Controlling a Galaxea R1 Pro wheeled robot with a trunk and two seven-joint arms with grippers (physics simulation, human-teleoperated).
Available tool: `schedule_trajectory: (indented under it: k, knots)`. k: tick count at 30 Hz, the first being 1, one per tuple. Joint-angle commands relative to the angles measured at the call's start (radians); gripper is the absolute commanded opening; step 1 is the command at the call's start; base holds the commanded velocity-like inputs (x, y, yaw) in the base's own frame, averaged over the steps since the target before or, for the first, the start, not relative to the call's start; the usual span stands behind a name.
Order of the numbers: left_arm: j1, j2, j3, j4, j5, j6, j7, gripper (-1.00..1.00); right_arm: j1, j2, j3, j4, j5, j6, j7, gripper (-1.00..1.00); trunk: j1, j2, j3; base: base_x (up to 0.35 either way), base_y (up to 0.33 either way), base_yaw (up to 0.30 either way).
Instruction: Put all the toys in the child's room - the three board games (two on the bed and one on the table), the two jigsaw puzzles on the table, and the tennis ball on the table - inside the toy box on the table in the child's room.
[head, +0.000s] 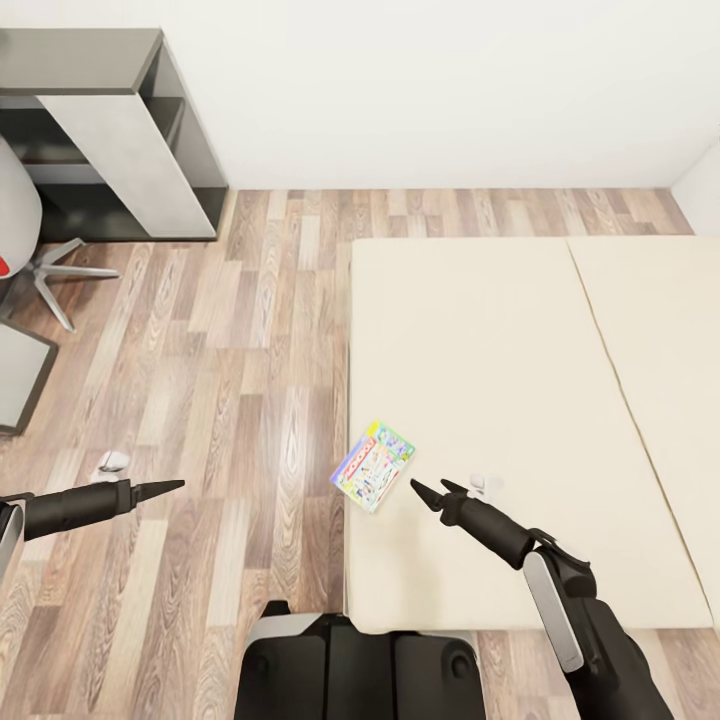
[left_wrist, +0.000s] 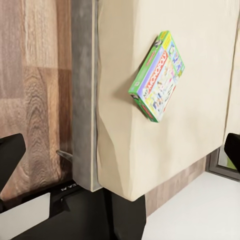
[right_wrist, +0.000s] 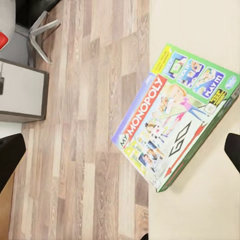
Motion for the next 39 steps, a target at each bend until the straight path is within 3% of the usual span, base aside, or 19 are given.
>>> schedule_trajectory:
  k: [1, 39]
  knots:
    - [0.0, 0.0, 0.0, 0.0, 0.002, 0.01, -0.003, 1.0, 0.0, 0.0, -0.001, 0.0, -0.008, 0.008, 0.0, 1.0, 0.001, -0.001, 0.001, 0.0, 0.0, 0.0]
    - [0.0, 0.003, 0.027, -0.002, 0.004, 0.012, -0.003, 1.0, 0.0, 0.003, 0.002, -0.003, -0.007, 0.007, -0.004, 1.0, 0.001, -0.001, 0.063, 0.0, 0.0, 0.0]
